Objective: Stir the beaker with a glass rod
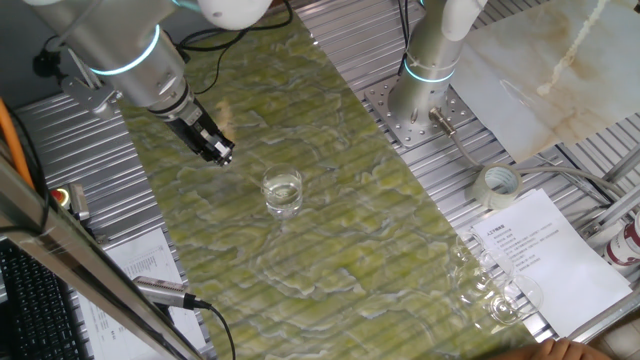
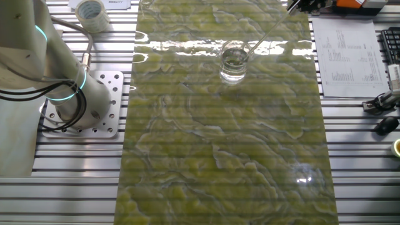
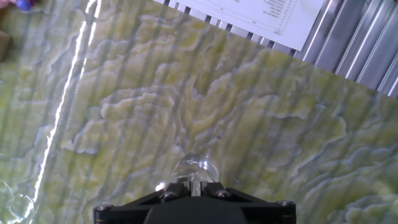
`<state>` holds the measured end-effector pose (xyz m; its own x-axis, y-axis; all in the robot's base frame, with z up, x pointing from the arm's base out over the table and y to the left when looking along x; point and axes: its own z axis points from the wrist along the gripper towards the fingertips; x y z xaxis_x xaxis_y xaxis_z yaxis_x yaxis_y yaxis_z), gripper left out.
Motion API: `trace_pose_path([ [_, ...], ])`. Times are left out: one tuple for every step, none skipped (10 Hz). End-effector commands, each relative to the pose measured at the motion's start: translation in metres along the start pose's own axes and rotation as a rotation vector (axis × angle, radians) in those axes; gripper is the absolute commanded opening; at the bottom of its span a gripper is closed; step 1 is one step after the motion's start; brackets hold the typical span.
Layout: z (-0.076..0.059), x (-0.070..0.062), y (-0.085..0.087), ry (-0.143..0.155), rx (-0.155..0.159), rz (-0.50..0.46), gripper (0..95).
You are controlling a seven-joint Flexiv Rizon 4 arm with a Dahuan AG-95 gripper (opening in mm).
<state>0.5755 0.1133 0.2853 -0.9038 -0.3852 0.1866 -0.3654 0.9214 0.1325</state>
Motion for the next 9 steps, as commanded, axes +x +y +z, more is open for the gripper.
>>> trace_pose_path([
  [-0.0011,-0.0006,0.0000,0.002,0.001,0.002,0.0],
  [-0.0013,-0.0007,0.0000,0.003,0.001,0.001,0.0],
  [-0.0013,-0.0007,0.0000,0.004,0.002,0.000,0.0],
  [-0.0013,-0.0007,0.0000,0.004,0.002,0.001,0.0],
  [-0.0013,-0.0007,0.0000,0.004,0.003,0.003,0.0],
  [-0.0013,-0.0007,0.0000,0.003,0.003,0.003,0.0],
  [-0.0013,-0.0007,0.0000,0.001,0.005,0.008,0.0],
  [-0.0013,-0.0007,0.0000,-0.002,0.008,0.013,0.0],
  [-0.0013,-0.0007,0.0000,-0.009,0.011,0.025,0.0],
])
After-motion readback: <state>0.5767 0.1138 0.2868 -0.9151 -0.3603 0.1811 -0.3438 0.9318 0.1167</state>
